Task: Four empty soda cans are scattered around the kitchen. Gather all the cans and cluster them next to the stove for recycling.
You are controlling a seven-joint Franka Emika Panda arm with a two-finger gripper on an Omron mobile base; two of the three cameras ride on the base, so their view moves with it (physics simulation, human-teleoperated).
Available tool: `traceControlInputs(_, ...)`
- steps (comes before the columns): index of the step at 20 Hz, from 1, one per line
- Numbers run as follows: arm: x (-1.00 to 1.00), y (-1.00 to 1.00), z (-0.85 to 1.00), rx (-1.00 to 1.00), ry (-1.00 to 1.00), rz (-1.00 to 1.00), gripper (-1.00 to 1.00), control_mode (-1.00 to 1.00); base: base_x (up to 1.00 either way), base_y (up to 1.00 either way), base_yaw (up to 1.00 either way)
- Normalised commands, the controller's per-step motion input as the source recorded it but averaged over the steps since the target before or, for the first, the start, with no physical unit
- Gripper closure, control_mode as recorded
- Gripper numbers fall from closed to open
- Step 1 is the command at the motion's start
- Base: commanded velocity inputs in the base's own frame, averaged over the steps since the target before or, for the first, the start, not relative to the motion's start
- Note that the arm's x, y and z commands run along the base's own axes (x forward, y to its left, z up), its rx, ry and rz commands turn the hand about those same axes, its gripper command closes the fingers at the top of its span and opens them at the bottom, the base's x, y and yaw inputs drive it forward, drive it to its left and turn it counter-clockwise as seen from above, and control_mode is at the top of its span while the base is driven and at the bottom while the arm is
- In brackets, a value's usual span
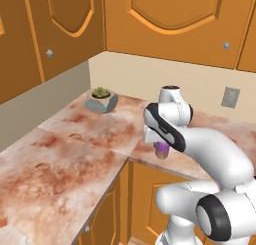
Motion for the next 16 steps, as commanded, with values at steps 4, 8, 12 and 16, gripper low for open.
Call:
traceControlInputs(4,0.0,0.0,0.0,0.0,0.0,0.0,1.0,1.0,-0.83,0.3,0.06)
traceControlInputs(8,0.0,0.0,0.0,0.0,0.0,0.0,1.0,1.0,-0.86,0.48,0.28)
traceControlInputs(12,0.0,0.0,0.0,0.0,0.0,0.0,1.0,1.0,-0.23,0.18,0.77)
traceControlInputs(16,0.0,0.0,0.0,0.0,0.0,0.0,1.0,1.0,0.0,0.03,0.93)
